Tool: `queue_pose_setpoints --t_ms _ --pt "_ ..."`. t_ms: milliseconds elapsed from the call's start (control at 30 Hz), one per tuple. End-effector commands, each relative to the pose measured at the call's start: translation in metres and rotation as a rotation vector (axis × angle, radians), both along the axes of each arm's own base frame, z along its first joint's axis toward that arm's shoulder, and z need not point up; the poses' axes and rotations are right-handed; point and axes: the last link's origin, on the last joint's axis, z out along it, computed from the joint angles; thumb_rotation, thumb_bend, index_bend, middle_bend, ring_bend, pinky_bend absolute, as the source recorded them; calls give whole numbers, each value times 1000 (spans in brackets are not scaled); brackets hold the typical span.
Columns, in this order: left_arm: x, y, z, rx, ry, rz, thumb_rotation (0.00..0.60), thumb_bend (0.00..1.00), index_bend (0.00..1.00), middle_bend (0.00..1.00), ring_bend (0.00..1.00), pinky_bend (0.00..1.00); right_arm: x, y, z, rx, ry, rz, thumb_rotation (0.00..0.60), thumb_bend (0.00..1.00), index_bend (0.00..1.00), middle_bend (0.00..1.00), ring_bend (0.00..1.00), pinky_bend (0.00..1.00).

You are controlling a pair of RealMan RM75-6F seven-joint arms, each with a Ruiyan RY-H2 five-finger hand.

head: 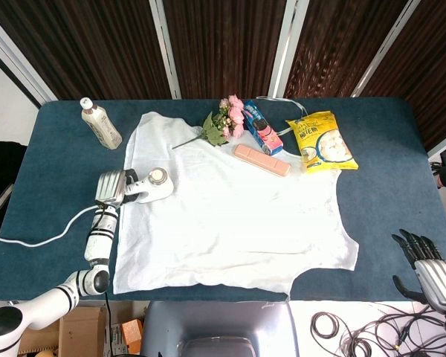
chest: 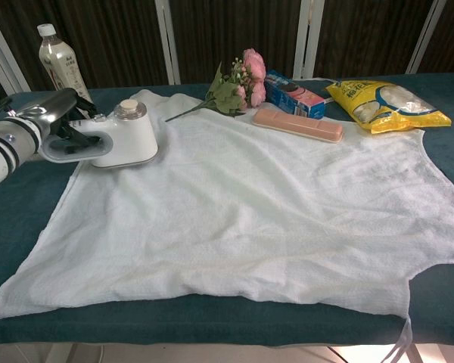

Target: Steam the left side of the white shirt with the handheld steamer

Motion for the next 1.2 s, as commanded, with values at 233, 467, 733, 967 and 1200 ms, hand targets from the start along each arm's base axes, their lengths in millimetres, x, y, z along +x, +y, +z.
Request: queue_pose_setpoints --t_ms 233,467,733,967,1200 --pt "60 -31 -36 -81 -64 -121 600 629 830 881 879 979 1 -2 -4 20 6 5 600 367 0 0 0 0" --pt "96 -51 -78 -133 10 -148 600 626 830 881 879 980 1 -3 -5 29 0 3 600 368 0 0 0 0" --pt "115 -74 -96 -201 23 -181 600 616 830 881 880 980 -1 -1 -2 25 -8 -5 600 368 0 0 0 0" --pt "125 -92 -88 -285 -32 -190 600 616 830 881 880 980 -1 -1 -1 21 -11 -6 600 368 0 0 0 0" --pt "112 -81 -78 -235 25 -161 600 616 830 881 880 980 -1 0 2 11 -13 -4 600 368 0 0 0 0"
